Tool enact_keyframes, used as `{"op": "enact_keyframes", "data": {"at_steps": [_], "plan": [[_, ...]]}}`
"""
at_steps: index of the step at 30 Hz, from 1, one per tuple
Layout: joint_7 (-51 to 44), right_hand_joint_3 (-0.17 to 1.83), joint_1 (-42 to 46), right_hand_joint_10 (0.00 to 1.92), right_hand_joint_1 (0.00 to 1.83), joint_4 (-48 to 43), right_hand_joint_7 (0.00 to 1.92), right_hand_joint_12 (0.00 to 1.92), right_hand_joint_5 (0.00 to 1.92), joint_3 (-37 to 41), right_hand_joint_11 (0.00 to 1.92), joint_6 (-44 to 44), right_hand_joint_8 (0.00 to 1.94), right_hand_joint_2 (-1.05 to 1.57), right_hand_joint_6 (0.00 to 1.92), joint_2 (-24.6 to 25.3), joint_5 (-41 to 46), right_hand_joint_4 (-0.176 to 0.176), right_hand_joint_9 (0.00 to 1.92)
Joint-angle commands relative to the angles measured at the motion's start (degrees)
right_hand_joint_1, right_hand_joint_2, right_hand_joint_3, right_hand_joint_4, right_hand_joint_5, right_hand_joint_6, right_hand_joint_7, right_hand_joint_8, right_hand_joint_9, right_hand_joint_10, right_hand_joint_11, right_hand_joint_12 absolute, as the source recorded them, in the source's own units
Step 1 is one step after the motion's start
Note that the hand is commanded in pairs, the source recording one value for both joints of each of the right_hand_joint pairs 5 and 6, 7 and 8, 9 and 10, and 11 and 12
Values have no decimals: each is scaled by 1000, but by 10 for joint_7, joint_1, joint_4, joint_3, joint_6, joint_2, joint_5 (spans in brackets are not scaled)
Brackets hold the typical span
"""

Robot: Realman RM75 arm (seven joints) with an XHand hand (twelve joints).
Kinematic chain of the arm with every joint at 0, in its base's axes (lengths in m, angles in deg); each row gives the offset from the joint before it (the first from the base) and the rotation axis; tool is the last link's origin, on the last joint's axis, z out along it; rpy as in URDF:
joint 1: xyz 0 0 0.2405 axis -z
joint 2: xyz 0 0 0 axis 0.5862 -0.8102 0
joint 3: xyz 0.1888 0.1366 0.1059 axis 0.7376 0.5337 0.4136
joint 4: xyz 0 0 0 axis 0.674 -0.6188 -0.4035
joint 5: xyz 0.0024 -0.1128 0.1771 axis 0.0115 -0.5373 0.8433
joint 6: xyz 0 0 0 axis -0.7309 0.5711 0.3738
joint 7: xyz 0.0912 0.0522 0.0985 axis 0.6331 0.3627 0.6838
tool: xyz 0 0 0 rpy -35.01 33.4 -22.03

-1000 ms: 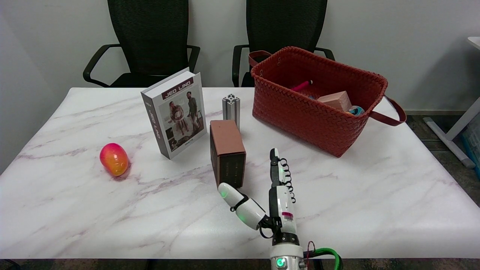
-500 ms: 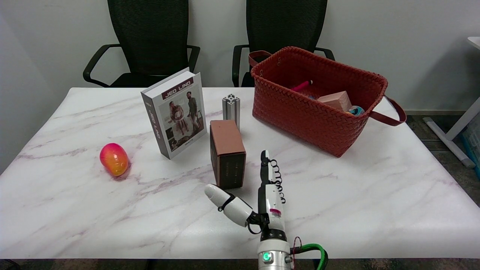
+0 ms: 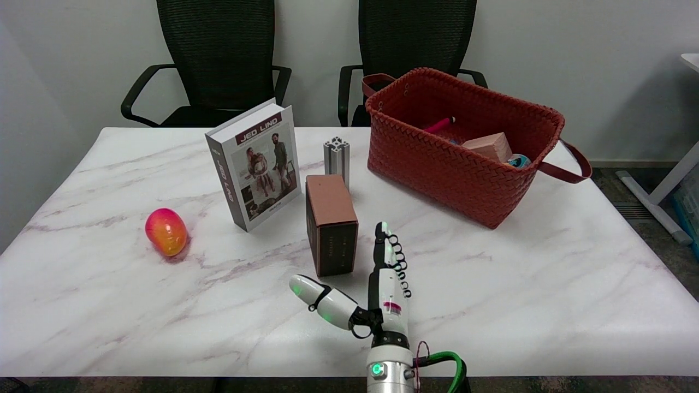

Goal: Pick up the brown paper box.

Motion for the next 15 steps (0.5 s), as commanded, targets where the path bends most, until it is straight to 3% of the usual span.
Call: {"op": "enact_keyframes", "data": {"at_steps": [1, 15], "plan": [[-36, -175, -14, 0, 803, 7, 0, 0, 0, 17, 0, -5, 0, 534, 0, 14, 23, 0, 0], [-32, -175, -34, 0, 749, 10, 0, 0, 0, 22, 0, -9, 0, 545, 0, 21, 39, 0, 0]]}}
